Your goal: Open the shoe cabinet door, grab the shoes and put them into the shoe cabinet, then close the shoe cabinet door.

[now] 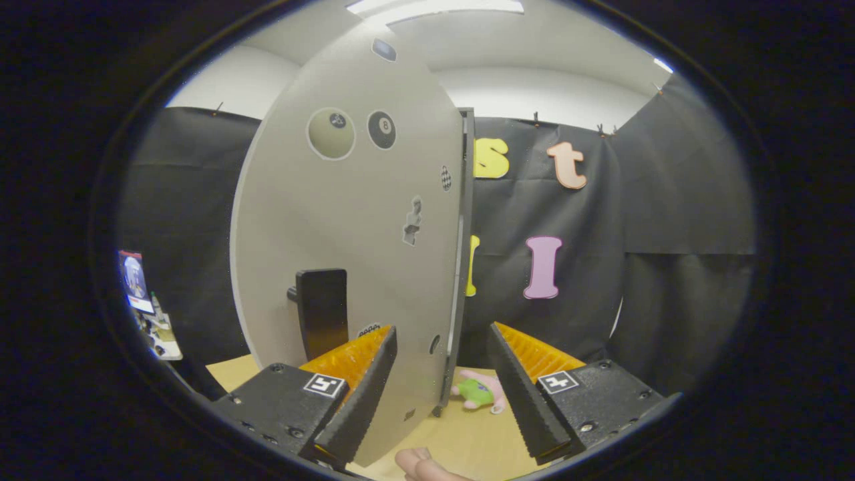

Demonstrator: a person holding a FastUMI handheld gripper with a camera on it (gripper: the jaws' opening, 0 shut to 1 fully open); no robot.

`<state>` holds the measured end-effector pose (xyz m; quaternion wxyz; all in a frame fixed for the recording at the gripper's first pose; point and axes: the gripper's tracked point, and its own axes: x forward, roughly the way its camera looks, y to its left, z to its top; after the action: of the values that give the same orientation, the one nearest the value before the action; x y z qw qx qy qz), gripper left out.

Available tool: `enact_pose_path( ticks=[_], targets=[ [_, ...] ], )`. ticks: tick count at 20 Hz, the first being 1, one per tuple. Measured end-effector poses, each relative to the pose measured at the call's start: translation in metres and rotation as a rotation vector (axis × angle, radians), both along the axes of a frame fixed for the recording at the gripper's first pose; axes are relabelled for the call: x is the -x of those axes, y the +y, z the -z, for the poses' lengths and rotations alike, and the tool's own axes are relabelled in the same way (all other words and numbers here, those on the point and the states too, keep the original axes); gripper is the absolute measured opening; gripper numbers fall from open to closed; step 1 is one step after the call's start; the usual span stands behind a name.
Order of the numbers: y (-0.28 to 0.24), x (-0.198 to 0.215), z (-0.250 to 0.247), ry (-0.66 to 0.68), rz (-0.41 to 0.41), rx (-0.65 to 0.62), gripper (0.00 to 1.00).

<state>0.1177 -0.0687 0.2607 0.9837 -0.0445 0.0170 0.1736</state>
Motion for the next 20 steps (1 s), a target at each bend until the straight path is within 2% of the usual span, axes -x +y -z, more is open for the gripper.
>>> enact_pose_path(
  ticks=[5,12,15,20],
  targets=[
    [0.02,-0.01,0.002,-0.008,0.046,-0.021,0.91],
    [0.071,-0.005,-0.005,-0.119,0.117,-0.039,0.91],
    [0.105,-0.018,0.005,-0.107,0.078,-0.044,0.9],
    [0.192,-0.024,0.035,-0.03,-0.032,-0.069,0.93]
  ],
)
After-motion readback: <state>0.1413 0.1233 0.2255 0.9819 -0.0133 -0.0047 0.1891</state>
